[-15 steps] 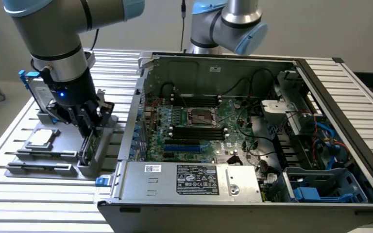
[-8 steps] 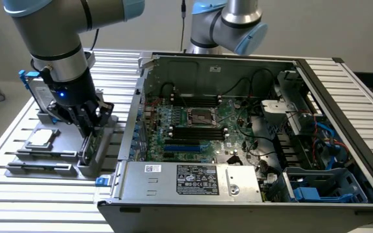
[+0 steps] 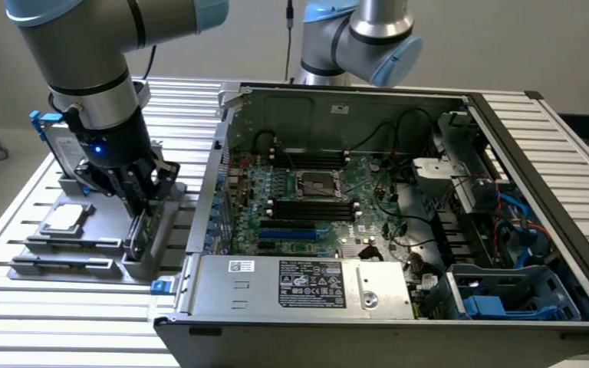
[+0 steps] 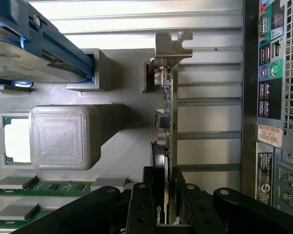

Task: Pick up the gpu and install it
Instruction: 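Pick up the gpu and move the gpu toward the slot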

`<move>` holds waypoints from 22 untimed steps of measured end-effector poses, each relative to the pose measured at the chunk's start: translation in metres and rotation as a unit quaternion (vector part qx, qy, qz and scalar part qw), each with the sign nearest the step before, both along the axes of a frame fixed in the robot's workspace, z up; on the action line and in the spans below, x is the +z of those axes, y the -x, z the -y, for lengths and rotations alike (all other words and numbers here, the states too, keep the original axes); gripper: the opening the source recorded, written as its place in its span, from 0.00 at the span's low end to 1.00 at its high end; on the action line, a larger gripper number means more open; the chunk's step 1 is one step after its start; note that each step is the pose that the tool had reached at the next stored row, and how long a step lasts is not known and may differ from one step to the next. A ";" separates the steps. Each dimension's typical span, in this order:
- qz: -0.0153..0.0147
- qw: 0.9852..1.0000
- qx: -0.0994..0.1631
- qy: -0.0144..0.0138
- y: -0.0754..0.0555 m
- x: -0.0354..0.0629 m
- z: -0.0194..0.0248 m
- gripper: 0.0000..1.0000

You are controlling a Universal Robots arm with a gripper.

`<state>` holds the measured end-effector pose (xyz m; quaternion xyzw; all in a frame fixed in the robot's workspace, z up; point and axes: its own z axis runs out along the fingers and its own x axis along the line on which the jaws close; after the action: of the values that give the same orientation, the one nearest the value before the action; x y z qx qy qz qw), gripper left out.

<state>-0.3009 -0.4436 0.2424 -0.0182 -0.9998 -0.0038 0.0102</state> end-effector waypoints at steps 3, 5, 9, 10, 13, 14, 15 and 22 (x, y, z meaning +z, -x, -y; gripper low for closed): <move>0.000 1.000 0.000 0.000 0.000 0.0000 0.0000 0.27; 0.000 1.000 0.000 -0.001 0.000 0.0003 0.0000 0.27; 0.000 1.000 0.000 -0.002 0.000 0.0046 0.0000 0.27; 0.000 1.000 0.000 -0.003 0.000 0.0063 0.0000 0.27; 0.000 1.000 0.000 -0.004 0.000 0.0139 0.0000 0.27; 0.000 1.000 0.000 -0.004 0.000 0.0171 0.0000 0.27; 0.000 1.000 0.000 -0.004 0.000 0.0210 0.0000 0.27; 0.000 1.000 0.000 -0.005 0.000 0.0519 0.0000 0.27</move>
<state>-0.3013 -0.4436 0.2943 -0.0182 -0.9997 -0.0087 0.0103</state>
